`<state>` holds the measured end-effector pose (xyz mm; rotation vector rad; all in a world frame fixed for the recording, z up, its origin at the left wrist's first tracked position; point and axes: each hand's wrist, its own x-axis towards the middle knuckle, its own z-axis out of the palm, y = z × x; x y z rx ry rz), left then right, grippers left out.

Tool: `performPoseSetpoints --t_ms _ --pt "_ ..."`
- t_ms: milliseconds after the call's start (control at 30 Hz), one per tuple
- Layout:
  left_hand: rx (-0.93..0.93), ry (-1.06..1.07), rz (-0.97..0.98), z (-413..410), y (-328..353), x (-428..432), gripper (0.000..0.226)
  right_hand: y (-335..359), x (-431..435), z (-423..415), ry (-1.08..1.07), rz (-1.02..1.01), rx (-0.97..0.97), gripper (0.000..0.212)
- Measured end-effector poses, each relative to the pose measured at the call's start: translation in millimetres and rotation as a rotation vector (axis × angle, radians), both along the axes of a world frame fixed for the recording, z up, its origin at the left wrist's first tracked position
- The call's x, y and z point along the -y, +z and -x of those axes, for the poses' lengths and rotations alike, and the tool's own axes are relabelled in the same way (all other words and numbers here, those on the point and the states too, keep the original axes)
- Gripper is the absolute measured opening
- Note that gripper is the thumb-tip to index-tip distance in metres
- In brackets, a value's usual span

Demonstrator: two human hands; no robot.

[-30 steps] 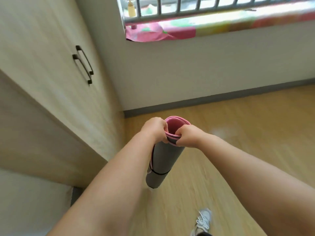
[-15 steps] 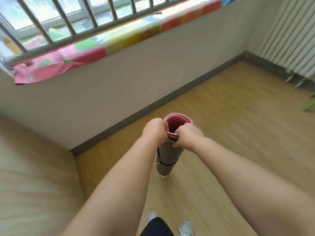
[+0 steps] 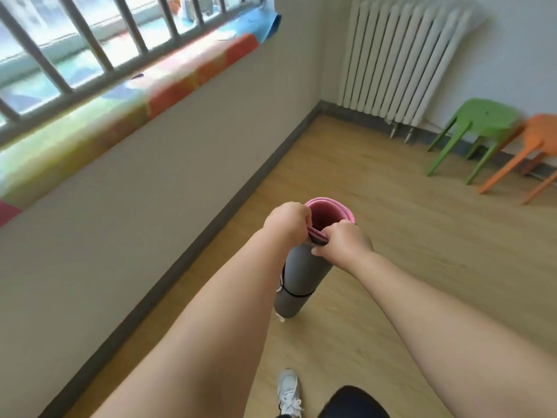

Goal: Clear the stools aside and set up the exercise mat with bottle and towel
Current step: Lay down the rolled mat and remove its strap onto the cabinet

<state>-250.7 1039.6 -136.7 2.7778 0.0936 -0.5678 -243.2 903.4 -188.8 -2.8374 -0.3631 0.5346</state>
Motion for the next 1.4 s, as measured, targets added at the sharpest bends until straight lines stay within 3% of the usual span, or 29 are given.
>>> performPoseSetpoints --t_ms 200,333,500,767,1067,1267,1400 --pt "0.056 -0.188 0.014 -113 -3 27 0.025 -4 25 -87 -0.252 -0.061 -0.038 0.032" --pt "0.075 -0.248 -0.017 -194 -2 38 0.025 -3 33 -164 -0.308 -0.080 -0.047 0.032" --pt "0.074 -0.237 -0.024 -286 -5 43 0.027 -5 37 -255 -0.302 -0.099 -0.047 0.020" --pt "0.130 -0.193 0.043 -405 -24 36 0.026 -20 25 -371 -0.417 -0.172 -0.016 0.021" --pt "-0.032 -0.005 0.562 -552 -47 20 0.060 -39 4 -494 -0.687 -0.331 -0.003 0.026" --pt "-0.173 -0.024 0.380 -626 -77 14 0.050 -51 -1 -565 -0.815 -0.391 0.009 0.029" --pt "-0.200 -0.024 0.364 -670 -95 33 0.050 -61 16 -610 -0.910 -0.440 0.010 0.030"
